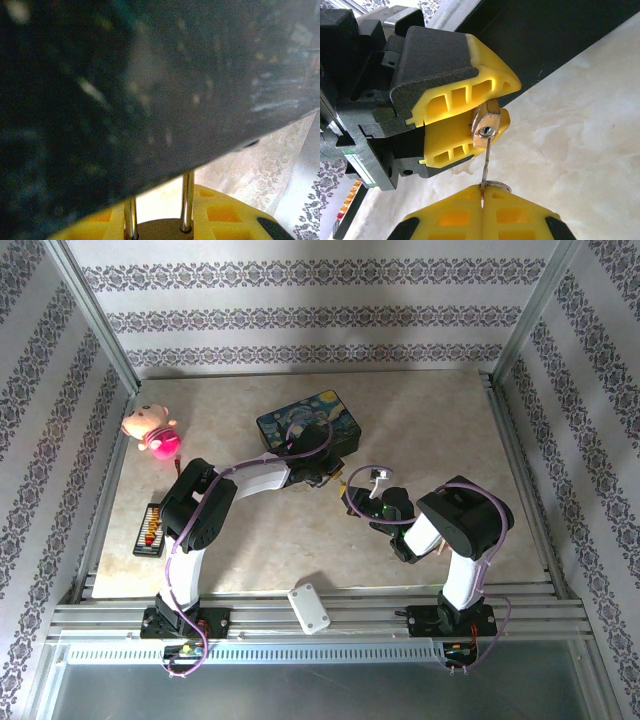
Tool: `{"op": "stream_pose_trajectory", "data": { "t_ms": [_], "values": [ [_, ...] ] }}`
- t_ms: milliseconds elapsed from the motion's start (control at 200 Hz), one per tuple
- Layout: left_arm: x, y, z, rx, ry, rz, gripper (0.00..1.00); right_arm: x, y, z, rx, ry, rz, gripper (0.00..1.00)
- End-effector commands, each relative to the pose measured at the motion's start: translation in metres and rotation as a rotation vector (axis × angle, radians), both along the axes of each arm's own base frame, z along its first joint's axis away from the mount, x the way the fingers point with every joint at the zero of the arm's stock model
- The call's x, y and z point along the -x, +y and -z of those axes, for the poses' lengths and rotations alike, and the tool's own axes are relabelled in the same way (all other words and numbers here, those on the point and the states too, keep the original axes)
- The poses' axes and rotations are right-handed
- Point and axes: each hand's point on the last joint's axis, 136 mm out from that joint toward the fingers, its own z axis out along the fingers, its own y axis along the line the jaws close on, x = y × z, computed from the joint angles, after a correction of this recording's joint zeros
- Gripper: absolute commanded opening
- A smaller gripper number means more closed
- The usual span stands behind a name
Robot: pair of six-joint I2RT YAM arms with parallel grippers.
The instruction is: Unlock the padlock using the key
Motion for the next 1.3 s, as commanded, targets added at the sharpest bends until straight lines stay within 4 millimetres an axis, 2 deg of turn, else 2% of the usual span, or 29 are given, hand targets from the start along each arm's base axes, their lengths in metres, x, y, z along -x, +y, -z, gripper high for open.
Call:
{"op": "stream_pose_trajectory", "data": {
  "t_ms": [0, 435, 984, 1014, 1294],
  "values": [
    [0.004, -0.016, -0.018, 0.135, 0.021, 0.015, 0.11, -0.009, -0.001, -0.022, -0.04, -0.065, 0.017, 0.0],
    [0.004, -0.017, -0.019, 0.147, 0.018, 0.016, 0.11, -0.011, -0.003, -0.029, -0.044, -0.085, 0.036, 0.0],
    [0.005, -0.018, -0.022, 0.165, 0.016, 0.018, 0.11, -0.014, -0.006, -0.024, -0.034, -0.076, 0.055, 0.0],
    [0.005, -0.018, -0.022, 0.166, 0.016, 0.018, 0.11, -0.021, -0.002, -0.034, -0.052, -0.098, 0.054, 0.0],
    [0.004, -0.02, -0.02, 0.184, 0.021, 0.013, 0.11, -0.023, 0.004, -0.04, -0.072, -0.107, 0.04, 0.0]
  ]
}}
